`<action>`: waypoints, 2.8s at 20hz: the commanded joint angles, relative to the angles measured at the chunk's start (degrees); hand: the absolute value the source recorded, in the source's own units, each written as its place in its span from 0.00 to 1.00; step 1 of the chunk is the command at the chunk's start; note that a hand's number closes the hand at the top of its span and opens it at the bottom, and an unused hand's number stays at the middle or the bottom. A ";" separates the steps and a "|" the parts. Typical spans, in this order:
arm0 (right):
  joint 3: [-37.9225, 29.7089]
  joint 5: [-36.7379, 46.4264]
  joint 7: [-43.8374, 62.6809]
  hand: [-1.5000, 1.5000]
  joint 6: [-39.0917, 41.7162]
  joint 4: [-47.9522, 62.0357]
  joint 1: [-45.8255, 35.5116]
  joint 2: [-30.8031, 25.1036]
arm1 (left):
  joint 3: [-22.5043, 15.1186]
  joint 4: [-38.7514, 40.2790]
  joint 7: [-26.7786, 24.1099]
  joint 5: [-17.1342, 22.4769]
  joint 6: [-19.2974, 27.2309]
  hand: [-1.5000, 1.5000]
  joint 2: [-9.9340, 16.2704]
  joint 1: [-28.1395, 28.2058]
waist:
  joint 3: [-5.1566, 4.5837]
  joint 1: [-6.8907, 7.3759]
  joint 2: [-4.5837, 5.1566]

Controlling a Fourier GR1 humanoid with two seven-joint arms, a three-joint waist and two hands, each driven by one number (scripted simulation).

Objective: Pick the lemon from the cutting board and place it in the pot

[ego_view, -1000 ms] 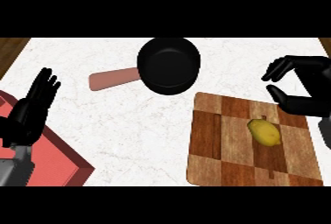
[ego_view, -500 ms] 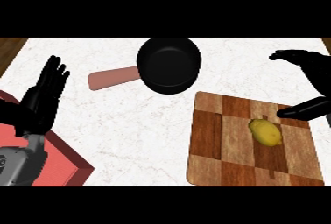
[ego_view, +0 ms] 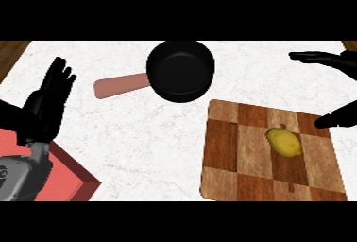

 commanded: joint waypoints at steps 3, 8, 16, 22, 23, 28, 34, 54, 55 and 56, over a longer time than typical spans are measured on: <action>10.15 12.03 -12.73 0.00 5.62 -3.91 -2.53 -6.01 | 0.03 -0.13 1.22 -0.86 1.17 0.50 -0.34 -0.65 | -0.10 -1.14 -0.23; 17.28 19.11 -16.05 0.00 0.77 -4.18 -2.70 -8.89 | 0.00 -1.33 1.64 -1.61 1.95 0.50 -0.79 0.61 | -0.16 -1.61 -0.45; 22.08 21.48 -16.37 0.00 -4.01 -2.40 -2.05 -6.11 | -0.06 -4.71 6.81 -3.38 3.87 0.50 -0.90 -0.70 | -0.18 -2.63 -0.73; 22.98 26.11 -16.42 0.00 -6.77 -0.26 -2.23 -6.38 | 2.95 -1.14 2.92 -3.02 0.89 0.50 -1.41 0.05 | -0.23 -3.27 -0.81; 23.86 28.59 -13.43 0.00 -10.21 3.28 -2.54 -0.97 | 3.74 0.82 4.10 -2.81 0.63 0.50 -1.40 -2.49 | -0.22 -3.11 -0.69; 22.07 30.88 -16.79 0.00 -11.61 5.77 -0.75 -1.79 | 3.84 -3.38 2.64 -4.11 -0.18 0.50 -2.20 3.10 | -0.21 -3.09 -0.83; 23.15 34.48 -17.10 0.00 -14.30 11.32 -1.91 3.53 | 4.06 -4.33 3.51 -5.36 -0.61 0.50 -2.71 4.56 | -0.19 -2.63 -0.75; 22.03 43.90 -22.81 1.00 -24.41 12.29 2.90 8.98 | 4.69 -8.02 6.98 -9.54 -0.99 0.50 -6.16 4.84 | -0.20 -3.42 -0.95; 22.17 45.43 -24.31 1.00 -25.46 17.55 0.58 10.75 | 6.52 -2.36 2.92 -8.29 -2.67 0.50 -6.87 3.11 | -0.21 -3.19 -0.69; 21.96 45.48 -23.45 1.00 -24.10 18.21 -0.65 12.14 | 5.97 -4.74 3.59 -8.56 -3.06 0.50 -6.61 4.21 | -0.21 -2.99 -0.74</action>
